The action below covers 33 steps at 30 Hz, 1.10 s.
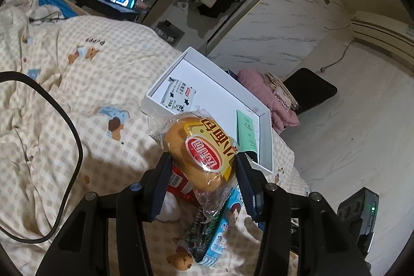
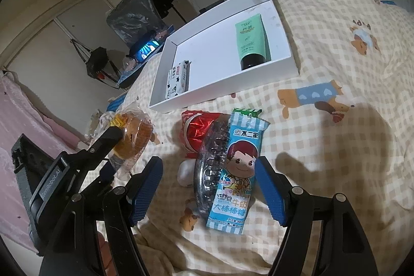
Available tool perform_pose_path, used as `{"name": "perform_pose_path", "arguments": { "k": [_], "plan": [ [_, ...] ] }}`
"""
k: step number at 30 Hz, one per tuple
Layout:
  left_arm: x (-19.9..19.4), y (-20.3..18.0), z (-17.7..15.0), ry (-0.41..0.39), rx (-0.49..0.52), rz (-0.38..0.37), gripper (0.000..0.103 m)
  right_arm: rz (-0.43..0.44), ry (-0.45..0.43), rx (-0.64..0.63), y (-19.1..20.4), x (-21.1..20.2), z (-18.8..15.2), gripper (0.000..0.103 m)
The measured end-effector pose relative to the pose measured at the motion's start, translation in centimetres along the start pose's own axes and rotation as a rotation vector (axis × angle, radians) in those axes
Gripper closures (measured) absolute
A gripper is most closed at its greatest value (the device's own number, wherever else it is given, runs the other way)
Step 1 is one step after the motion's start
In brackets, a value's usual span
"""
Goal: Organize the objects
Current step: 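Hold the bread bun in the left tool while the right tool lines up on the blue candy pack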
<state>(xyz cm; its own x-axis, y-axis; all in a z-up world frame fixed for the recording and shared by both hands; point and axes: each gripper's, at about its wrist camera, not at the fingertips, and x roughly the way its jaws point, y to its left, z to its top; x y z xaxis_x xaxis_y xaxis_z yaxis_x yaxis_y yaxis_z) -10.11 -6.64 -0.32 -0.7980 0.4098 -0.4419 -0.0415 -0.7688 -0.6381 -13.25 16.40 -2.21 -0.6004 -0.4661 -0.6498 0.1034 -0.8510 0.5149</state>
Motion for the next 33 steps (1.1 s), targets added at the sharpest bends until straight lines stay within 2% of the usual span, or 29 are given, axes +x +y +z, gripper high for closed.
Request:
{"name": "perform_pose_path", "arguments": {
  "k": [6,11,15,23,27,33],
  "plan": [
    [0.4,-0.3,0.2,0.004,0.036,0.06,0.05,-0.003,0.005,-0.002,0.1,0.1,-0.1,0.028],
    [0.8,0.4,0.2,0.039,-0.003,0.022,0.05,-0.008,0.013,-0.002,0.1,0.2,-0.1,0.028],
    [0.8,0.1,0.2,0.034,0.024,0.056,0.05,-0.018,0.028,0.001,0.0,0.5,-0.2,0.028],
    [0.8,-0.1,0.1,0.035,0.043,0.048,0.05,-0.043,0.065,-0.005,-0.2,1.2,-0.6,0.028],
    [0.9,-0.2,0.1,0.035,0.044,0.056,0.05,-0.048,0.045,0.042,-0.8,1.1,-0.7,0.029],
    [0.8,-0.5,0.0,0.033,0.059,0.052,0.05,-0.042,0.064,0.091,-1.7,1.4,-0.7,0.029]
  ]
}}
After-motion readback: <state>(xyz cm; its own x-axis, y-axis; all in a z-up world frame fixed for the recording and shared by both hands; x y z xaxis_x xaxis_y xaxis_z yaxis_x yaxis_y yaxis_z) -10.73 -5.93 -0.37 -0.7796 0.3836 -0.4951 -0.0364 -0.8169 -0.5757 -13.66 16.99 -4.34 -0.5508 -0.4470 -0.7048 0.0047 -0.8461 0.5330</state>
